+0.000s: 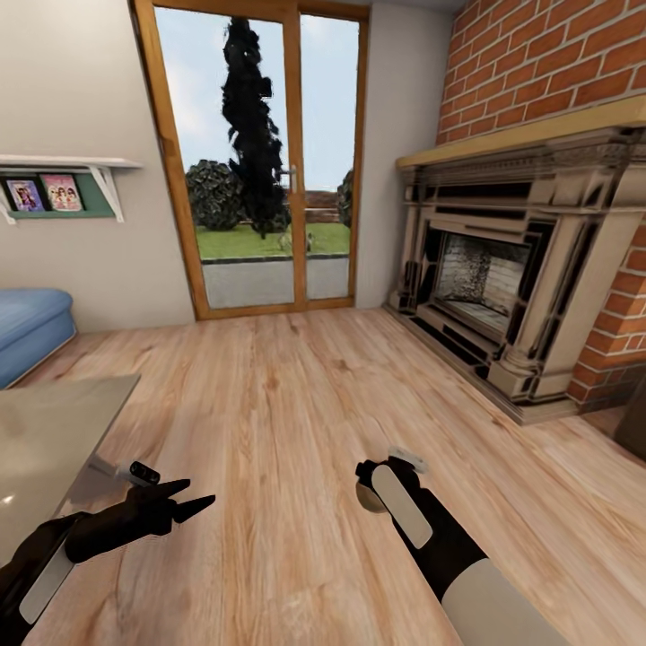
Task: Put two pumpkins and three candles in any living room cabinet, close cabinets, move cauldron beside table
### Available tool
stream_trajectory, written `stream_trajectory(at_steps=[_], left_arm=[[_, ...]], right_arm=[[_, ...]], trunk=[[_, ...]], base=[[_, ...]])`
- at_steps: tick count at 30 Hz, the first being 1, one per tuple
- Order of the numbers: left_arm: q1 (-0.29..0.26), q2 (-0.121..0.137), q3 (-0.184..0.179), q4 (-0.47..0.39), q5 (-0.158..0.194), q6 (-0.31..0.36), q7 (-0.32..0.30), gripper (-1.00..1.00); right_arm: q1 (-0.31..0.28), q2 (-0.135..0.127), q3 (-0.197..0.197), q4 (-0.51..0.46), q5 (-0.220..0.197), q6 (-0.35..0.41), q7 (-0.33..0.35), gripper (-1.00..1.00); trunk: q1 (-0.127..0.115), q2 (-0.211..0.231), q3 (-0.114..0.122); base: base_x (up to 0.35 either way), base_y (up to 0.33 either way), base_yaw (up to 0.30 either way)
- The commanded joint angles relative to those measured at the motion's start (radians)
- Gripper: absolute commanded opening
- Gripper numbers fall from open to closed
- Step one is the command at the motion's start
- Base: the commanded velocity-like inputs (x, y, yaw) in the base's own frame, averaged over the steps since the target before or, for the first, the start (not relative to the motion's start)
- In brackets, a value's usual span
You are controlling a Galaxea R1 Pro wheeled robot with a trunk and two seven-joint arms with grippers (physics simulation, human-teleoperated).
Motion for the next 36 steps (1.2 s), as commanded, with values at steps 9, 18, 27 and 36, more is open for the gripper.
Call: stream_trajectory(at_steps=[9, 18, 27, 36], left_arm=[[0.000, 0.000, -0.001, 0.000, 0.001, 0.010, -0.003, 1.00], [0.000, 0.000, -0.001, 0.000, 0.001, 0.010, -0.003, 1.00], [0.000, 0.000, -0.002, 0.000, 0.001, 0.011, -0.003, 1.00], [0.000, 0.000, -0.001, 0.000, 0.001, 0.010, -0.003, 1.00]], right_arm=[[-0.001, 0.000, 0.001, -0.001, -0.001, 0.004, 0.010, -1.00], [-0.001, 0.002, 0.000, 0.000, -0.001, 0.005, 0.007, -1.00], [-0.001, 0.000, 0.000, 0.000, -0.001, 0.004, 0.008, -1.00], [-0.001, 0.000, 0.000, 0.000, -0.002, 0.004, 0.008, -1.00]], trunk=[[0.000, 0.000, 0.002], [0.000, 0.000, 0.004], [0.000, 0.000, 0.009], [0.000, 0.000, 0.018]], base=[[0.305, 0.134, -0.082], [0.288, 0.103, -0.069], [0.172, -0.066, -0.112], [0.016, -0.012, -0.240]])
